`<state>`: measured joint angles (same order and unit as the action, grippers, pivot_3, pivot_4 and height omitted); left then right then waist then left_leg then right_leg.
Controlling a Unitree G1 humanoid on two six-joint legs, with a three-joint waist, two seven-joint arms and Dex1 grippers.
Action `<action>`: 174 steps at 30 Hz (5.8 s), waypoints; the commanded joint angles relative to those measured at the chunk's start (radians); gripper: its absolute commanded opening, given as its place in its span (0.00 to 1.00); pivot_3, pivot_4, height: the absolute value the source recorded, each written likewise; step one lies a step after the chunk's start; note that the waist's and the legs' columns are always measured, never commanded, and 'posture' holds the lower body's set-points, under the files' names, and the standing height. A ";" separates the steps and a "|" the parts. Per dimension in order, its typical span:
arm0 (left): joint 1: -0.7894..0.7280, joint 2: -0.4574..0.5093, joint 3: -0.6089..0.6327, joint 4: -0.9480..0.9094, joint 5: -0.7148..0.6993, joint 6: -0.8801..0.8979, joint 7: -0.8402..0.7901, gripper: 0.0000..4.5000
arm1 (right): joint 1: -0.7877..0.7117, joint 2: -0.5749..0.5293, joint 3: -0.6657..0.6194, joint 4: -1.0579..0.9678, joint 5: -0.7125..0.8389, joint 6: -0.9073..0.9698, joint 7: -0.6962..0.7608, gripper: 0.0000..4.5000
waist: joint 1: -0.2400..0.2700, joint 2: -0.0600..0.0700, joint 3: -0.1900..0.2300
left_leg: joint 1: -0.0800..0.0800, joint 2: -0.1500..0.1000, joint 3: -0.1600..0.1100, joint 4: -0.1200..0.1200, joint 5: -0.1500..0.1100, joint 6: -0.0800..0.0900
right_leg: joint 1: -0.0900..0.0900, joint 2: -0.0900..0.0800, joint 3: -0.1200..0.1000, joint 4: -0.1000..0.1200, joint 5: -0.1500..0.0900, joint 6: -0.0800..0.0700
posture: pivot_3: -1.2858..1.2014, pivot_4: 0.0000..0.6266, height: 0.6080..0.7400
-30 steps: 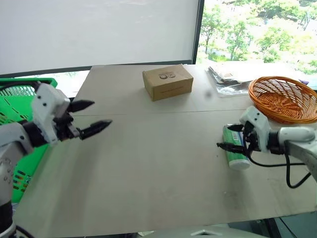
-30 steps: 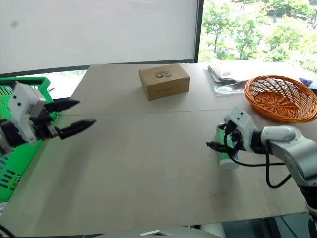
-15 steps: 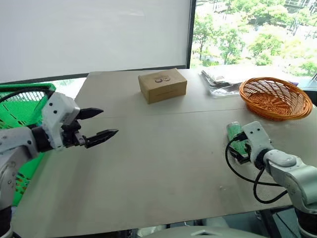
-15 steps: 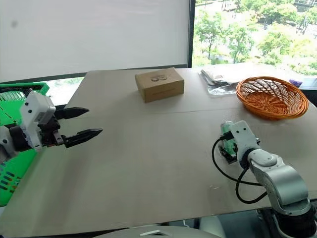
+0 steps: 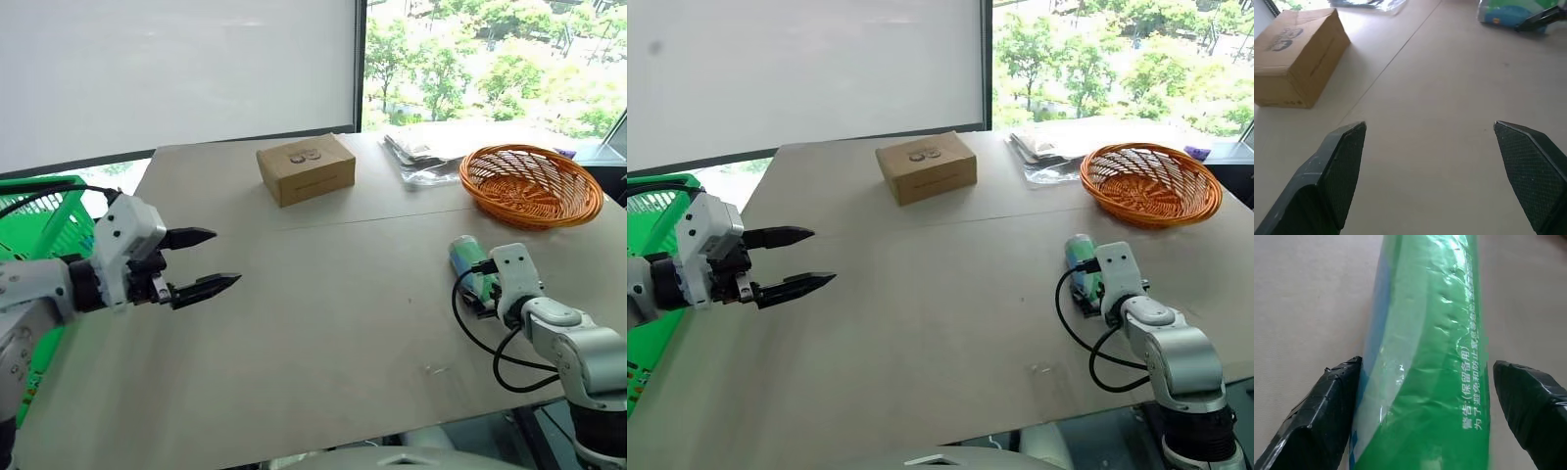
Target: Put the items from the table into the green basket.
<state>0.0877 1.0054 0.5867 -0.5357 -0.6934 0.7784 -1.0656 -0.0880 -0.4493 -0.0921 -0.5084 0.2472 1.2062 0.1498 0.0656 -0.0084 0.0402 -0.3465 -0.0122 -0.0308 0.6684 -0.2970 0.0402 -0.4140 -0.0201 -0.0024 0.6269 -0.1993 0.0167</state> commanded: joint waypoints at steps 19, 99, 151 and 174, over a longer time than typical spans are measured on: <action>-0.068 -0.123 -0.041 -0.117 -0.327 0.031 0.182 0.95 | -0.280 0.043 0.104 -0.039 0.072 -0.247 0.189 1.00 | -0.001 0.007 0.007 | 0.001 0.000 0.001 0.000 0.000 0.000 | 0.000 0.003 0.002 0.001 0.000 0.000 | 0.59 0.00 1.00; -0.330 -0.583 -0.374 -0.013 -0.783 -0.117 0.745 0.84 | -0.389 0.137 0.167 -0.046 0.445 -0.507 0.593 1.00 | 0.031 0.002 0.007 | -0.001 -0.003 -0.002 0.000 0.000 0.000 | 0.000 0.002 0.006 0.000 0.001 -0.003 | 0.59 0.00 1.00; -0.145 -0.233 -0.429 -0.013 -0.091 -0.108 0.308 0.67 | -0.690 -0.154 0.255 1.189 -0.132 -1.110 1.026 0.44 | -0.017 0.003 0.015 | 0.001 -0.001 0.003 -0.001 0.000 0.000 | 0.000 0.003 0.015 0.001 0.002 -0.004 | 0.59 0.00 1.00; -0.394 -0.675 -0.383 0.017 -0.552 -0.105 0.592 0.78 | -0.552 0.090 0.124 0.205 0.604 -0.301 0.836 0.43 | 0.026 0.001 0.013 | -0.002 -0.003 0.000 0.001 0.000 0.000 | 0.000 0.002 0.012 0.001 0.005 0.000 | 0.57 0.00 1.00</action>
<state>-0.2762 0.3358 0.1910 -0.5010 -1.2233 0.7076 -0.4944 -0.6267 -0.3651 0.0288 -0.2404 0.8003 0.8995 0.9780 0.0920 -0.0078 0.0528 -0.3481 -0.0155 -0.0307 0.6697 -0.2972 0.0401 -0.4144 -0.0171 0.0096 0.6277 -0.1943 0.0164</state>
